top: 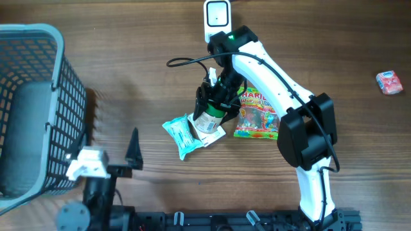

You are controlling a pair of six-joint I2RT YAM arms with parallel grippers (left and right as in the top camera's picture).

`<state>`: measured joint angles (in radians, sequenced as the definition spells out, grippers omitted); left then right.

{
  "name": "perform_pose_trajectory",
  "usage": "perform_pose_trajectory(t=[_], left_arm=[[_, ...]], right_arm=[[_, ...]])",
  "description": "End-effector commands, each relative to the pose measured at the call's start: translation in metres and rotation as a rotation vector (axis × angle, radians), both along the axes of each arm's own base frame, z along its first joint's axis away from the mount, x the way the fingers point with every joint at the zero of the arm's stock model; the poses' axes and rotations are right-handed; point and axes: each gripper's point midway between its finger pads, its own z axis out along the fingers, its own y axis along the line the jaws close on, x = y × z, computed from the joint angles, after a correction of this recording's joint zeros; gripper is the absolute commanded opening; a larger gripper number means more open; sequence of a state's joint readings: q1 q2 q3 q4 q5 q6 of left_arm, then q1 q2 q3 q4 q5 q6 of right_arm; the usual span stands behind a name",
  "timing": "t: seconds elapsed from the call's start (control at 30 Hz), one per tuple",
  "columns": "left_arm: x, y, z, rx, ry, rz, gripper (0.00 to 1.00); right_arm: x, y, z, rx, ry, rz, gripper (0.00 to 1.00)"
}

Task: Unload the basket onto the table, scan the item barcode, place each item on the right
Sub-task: 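Lift the jar and carry it past the scanner with the right gripper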

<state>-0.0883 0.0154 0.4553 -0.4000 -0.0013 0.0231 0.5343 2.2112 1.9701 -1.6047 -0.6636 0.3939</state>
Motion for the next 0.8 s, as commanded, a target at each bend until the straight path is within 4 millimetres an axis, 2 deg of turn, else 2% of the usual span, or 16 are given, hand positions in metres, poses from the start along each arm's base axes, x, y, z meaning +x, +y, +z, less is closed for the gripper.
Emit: perform_pose_trajectory(t=[0.0,0.07,0.2,0.33,0.5,0.57,0.67,0.7,0.77], left_arm=[[0.018,-0.007,-0.036,-0.009,0.042,-0.033,1.0],[0.024,-0.01,-0.049,-0.009,0.051,-0.051,1.0],[0.031,-0.01,-0.08,-0.03,0.116,-0.045,1.0],[0.031,-0.009,-0.096,-0.026,0.168,-0.035,1.0],[0.031,-0.006,-0.103,-0.016,0.197,-0.017,1.0],[0.03,-0.006,-0.105,-0.016,0.202,-0.018,1.0],[0.027,-0.005,-0.122,-0.011,0.276,-0.016,1.0],[0.024,-0.005,-0.135,-0.007,0.329,-0.016,1.0],[0.016,-0.004,-0.157,0.0,0.423,-0.014,1.0]], right_arm=[[0.019,-0.014,-0.012,-0.106,-0.136,0.035,0.56],[0.04,-0.022,-0.022,-0.159,-0.243,0.049,0.49],[0.08,-0.015,-0.025,-0.118,-0.404,0.016,0.48],[0.145,-0.008,-0.012,-0.058,-0.644,-0.056,0.49],[0.241,-0.028,0.016,-0.201,-1.071,-0.18,0.48],[0.28,-0.039,0.042,-0.282,-1.272,-0.269,0.48],[0.309,-0.047,0.064,-0.325,-1.434,-0.375,0.49],[0.324,-0.047,0.073,-0.328,-1.509,-0.402,0.49],[0.338,-0.044,0.076,-0.312,-1.577,-0.421,0.52]])
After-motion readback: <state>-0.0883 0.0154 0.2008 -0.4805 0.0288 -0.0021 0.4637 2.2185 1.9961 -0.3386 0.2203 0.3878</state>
